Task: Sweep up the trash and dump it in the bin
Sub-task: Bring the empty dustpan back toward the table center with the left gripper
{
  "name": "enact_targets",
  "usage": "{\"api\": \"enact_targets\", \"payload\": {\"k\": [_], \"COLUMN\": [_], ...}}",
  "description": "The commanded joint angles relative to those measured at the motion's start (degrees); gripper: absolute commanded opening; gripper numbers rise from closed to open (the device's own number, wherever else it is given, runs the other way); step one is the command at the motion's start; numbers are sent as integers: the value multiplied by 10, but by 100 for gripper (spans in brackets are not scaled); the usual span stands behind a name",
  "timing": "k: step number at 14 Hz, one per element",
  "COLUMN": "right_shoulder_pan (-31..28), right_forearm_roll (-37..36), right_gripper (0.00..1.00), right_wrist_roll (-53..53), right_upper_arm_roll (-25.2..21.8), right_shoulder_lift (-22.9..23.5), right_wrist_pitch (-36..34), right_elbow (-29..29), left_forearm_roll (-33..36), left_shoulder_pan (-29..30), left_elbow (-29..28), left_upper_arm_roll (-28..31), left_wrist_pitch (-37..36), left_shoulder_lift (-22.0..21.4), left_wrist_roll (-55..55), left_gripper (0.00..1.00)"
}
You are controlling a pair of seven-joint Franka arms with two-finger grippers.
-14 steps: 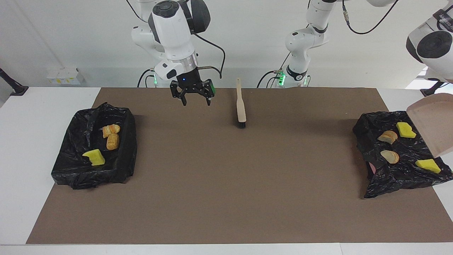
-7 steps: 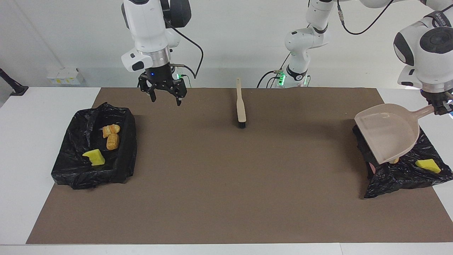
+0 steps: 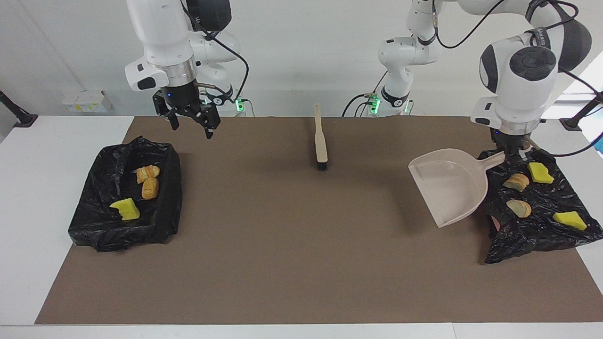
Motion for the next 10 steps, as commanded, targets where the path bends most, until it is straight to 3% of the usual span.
{"api": "enact_targets", "payload": {"k": [1, 8, 10], "right_shoulder_pan": [8, -12, -16], "right_forearm_roll": [-1, 30, 30], "right_gripper": [100, 100, 100], "right_wrist_roll": [-30, -37, -37], "right_upper_arm_roll": [-9, -10, -10], "right_shoulder_lift": [2, -2, -1], "right_wrist_pitch": [-15, -15, -10], "right_elbow": [11, -1, -1], "left_forearm_roll": [-38, -118, -146], "left_shoulder_pan": [-45, -181, -220], "left_elbow": [-43, -68, -80], "left_upper_arm_roll": [10, 9, 9], "left_wrist_pitch": [1, 16, 52], "left_shoulder_lift": [-19, 10, 10], "left_wrist_roll": [-87, -398, -486], "left_gripper": [0, 0, 0]}}
